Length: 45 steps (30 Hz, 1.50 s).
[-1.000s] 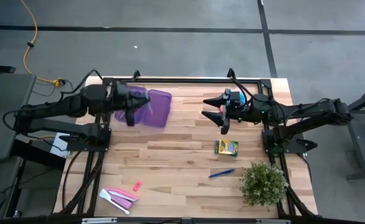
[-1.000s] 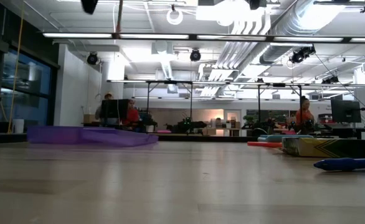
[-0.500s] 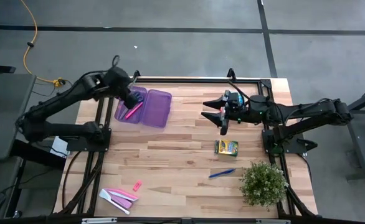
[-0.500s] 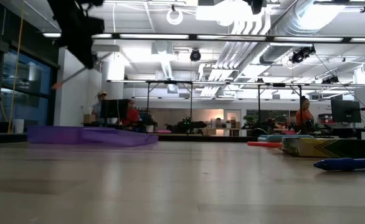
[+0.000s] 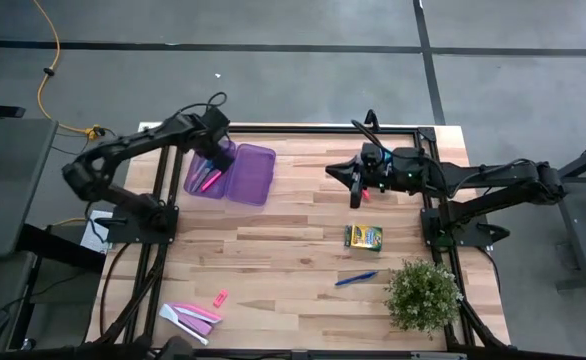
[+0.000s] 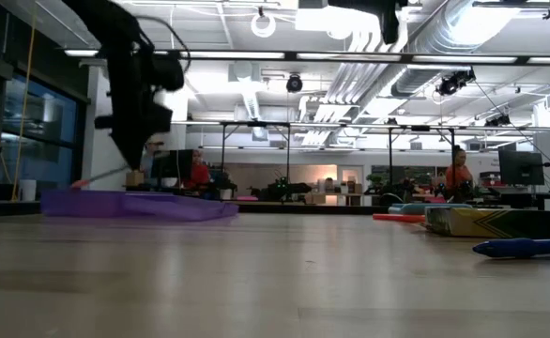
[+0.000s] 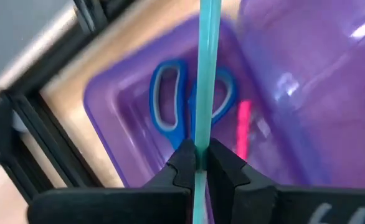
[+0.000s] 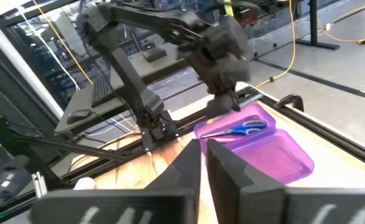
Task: Pack school essentials
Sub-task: Put the blue pencil with the eraser into the purple supply box, then put the blue pen into the purple supply box
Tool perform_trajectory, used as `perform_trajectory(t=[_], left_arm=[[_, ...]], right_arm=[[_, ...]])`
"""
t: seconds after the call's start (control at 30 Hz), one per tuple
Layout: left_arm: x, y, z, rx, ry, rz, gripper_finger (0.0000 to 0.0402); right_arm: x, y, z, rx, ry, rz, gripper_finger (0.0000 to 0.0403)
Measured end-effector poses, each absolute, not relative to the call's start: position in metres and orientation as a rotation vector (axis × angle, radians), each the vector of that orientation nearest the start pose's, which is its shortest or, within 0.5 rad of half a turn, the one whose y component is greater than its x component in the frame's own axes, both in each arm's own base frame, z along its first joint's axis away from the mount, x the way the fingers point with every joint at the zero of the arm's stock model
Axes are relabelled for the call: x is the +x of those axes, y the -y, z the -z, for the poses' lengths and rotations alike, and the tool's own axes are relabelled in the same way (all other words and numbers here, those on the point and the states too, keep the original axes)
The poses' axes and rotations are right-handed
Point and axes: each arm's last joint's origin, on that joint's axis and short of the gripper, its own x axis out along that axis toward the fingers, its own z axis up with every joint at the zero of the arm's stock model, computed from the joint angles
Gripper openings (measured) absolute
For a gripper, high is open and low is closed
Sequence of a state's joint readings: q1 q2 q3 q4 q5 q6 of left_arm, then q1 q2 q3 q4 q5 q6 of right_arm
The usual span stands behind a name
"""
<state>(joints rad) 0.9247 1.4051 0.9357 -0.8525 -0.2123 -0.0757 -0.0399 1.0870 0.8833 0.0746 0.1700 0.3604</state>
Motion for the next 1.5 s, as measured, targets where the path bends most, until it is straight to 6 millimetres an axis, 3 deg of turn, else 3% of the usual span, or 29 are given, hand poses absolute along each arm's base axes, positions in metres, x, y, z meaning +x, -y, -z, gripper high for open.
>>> perform_trajectory(t=[0.2, 0.37, 0.83, 1.3, 1.5], left_arm=[[0.139, -0.207, -0.173, -0.637, -1.416, -1.005, 0.0005], [0.143, -0.210, -0.160, -0.667, -1.375, -0.968, 0.0005], [0.145, -0.212, -0.159, -0.627, -1.363, -0.922, 0.0014], [0.146, -0.212, -0.160, -0.651, -1.345, -0.887, 0.0127], [0.150, -0.215, -0.188, -0.619, -1.257, -0.846, 0.0159]], right_arm=[[0.244, 0.014, -0.332, 0.349, -0.115, 0.229, 0.0006], [0.244, 0.014, -0.331, 0.350, -0.120, 0.230, 0.0003], [0.244, 0.014, -0.331, 0.350, -0.119, 0.229, 0.0000], [0.244, 0.014, -0.331, 0.351, -0.119, 0.228, 0.0000], [0.244, 0.014, -0.331, 0.351, -0.120, 0.224, 0.0000]])
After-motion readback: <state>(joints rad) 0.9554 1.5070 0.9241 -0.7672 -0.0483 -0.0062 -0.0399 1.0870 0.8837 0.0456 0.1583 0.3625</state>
